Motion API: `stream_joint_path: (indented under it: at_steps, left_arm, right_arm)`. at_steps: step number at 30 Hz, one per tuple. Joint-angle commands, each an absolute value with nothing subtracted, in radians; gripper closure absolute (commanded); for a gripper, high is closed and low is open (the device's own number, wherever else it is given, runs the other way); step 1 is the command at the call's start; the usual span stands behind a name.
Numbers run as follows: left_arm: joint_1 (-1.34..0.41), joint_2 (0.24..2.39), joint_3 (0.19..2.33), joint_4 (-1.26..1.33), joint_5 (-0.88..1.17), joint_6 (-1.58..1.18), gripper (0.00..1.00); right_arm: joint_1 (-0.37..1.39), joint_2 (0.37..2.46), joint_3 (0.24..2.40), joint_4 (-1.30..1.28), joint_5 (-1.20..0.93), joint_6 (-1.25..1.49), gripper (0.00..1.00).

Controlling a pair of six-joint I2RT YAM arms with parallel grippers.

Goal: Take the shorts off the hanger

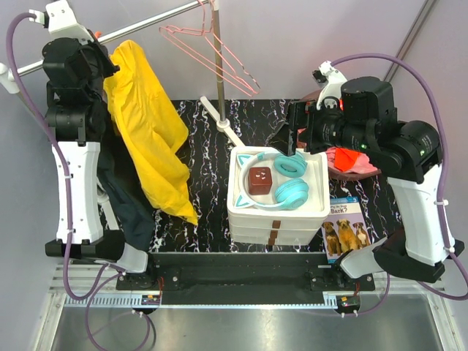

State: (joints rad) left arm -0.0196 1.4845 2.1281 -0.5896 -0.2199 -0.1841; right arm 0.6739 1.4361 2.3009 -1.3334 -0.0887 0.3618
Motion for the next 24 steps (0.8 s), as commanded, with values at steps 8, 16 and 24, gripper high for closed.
stream_joint_path:
  at_steps: [8, 16, 24]
  left_arm:
    - [-0.014, 1.359, 2.165, -0.506, -0.088, -0.232, 1.0]
    - [-0.015, 1.211, 1.947, -0.457, 0.055, -0.282, 1.0]
    - [-0.015, 1.088, 1.801, -0.42, 0.156, -0.324, 1.0]
  right_arm:
    - [0.676, 1.456, 2.316, -1.315, -0.106, 0.345, 0.0]
    - [0.678, 1.456, 2.287, -1.292, -0.123, 0.351, 0.0]
    - [0.676, 1.512, 2.329, -1.25, -0.189, 0.353, 0.0]
